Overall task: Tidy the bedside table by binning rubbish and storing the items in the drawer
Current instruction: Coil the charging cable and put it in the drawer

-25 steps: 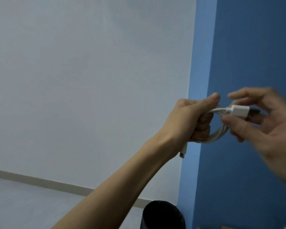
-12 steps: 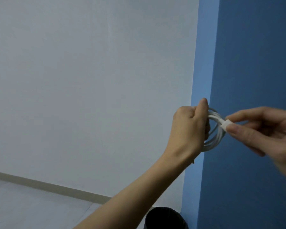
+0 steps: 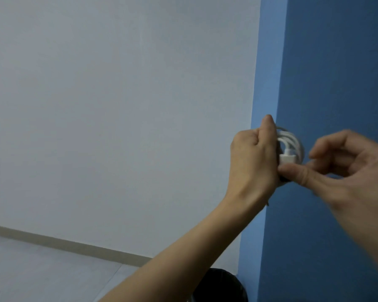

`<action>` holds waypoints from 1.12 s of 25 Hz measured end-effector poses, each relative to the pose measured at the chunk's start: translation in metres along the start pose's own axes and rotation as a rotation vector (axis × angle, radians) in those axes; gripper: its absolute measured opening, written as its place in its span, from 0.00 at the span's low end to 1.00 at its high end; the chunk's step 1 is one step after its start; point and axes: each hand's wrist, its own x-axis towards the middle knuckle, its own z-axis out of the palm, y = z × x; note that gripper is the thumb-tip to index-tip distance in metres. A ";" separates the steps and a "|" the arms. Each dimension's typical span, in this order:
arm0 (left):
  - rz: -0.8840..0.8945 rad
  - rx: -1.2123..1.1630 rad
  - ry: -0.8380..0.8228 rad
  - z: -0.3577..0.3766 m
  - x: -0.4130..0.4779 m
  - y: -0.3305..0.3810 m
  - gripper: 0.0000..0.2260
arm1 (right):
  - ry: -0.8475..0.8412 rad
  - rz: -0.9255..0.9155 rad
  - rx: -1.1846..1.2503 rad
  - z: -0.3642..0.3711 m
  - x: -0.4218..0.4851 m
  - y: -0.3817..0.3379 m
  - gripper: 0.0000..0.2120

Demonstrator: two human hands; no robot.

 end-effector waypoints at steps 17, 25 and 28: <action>0.065 0.121 -0.002 -0.006 -0.010 -0.017 0.24 | -0.235 -0.047 0.070 -0.001 0.005 0.025 0.20; 0.174 0.393 0.060 -0.008 -0.016 -0.011 0.25 | -0.243 -0.085 -0.078 0.000 0.011 0.022 0.23; 0.205 0.454 0.059 -0.011 -0.016 -0.008 0.24 | -0.346 -0.033 -0.015 -0.001 0.014 0.024 0.23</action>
